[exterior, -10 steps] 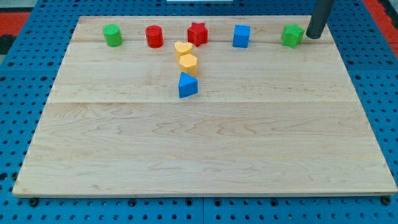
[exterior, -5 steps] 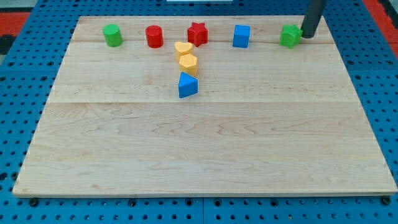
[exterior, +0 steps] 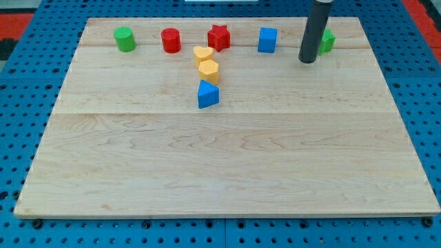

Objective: Place the green star horizontally to the blue cube

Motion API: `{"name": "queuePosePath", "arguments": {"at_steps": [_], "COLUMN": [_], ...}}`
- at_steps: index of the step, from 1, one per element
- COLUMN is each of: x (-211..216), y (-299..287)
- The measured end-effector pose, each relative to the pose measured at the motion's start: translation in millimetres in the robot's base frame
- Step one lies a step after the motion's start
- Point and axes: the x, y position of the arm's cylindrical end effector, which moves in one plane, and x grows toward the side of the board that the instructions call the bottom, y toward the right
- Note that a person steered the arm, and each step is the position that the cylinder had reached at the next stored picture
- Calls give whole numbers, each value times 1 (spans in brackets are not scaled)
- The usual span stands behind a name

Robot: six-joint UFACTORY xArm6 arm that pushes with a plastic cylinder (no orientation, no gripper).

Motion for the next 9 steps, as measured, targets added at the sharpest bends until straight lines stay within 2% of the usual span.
{"name": "queuePosePath", "arguments": {"at_steps": [5, 9], "x": [-18, -16], "y": [15, 26]}}
